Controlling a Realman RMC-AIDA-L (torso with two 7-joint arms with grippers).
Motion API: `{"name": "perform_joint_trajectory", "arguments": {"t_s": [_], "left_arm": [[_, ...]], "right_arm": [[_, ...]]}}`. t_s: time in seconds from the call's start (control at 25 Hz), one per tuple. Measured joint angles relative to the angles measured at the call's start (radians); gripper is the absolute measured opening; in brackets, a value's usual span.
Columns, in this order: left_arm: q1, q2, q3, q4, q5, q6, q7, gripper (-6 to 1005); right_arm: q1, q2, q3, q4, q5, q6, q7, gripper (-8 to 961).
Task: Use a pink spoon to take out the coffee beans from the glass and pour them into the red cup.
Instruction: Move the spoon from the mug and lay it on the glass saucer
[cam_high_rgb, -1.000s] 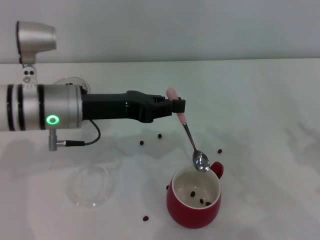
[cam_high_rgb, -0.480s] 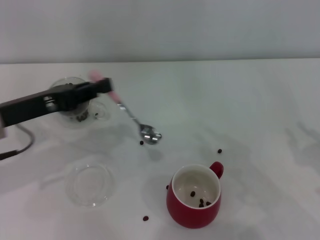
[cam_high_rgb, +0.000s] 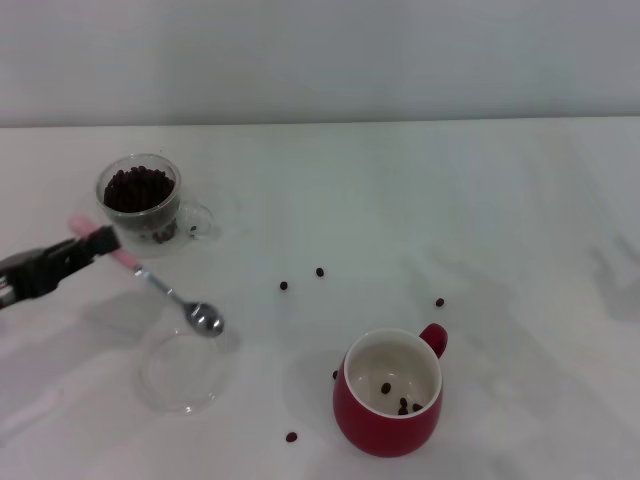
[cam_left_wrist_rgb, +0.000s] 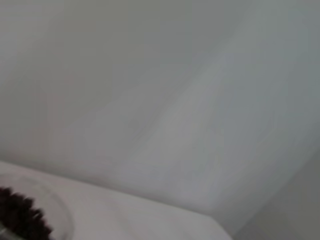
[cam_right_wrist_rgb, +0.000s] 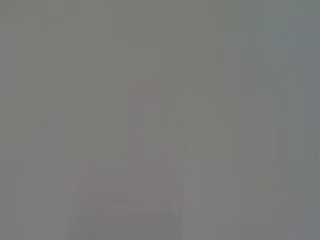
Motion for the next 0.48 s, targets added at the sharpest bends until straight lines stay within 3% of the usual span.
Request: {"name": "perform_joint_trajectory", "arguments": {"t_s": [0.24, 0.48], "left_arm": [[0.057, 0.016, -0.01, -0.002, 0.007, -0.028, 0.018, 132], [0.059, 0.029, -0.025, -0.02, 0.048, -0.056, 0.019, 132]], "right_arm": [[-0.006, -0.002, 0.0, 0.008, 0.056, 0.0, 0.046, 379], [-0.019, -0.002, 0.003, 0.01, 0.112, 0.001, 0.097, 379]]}}
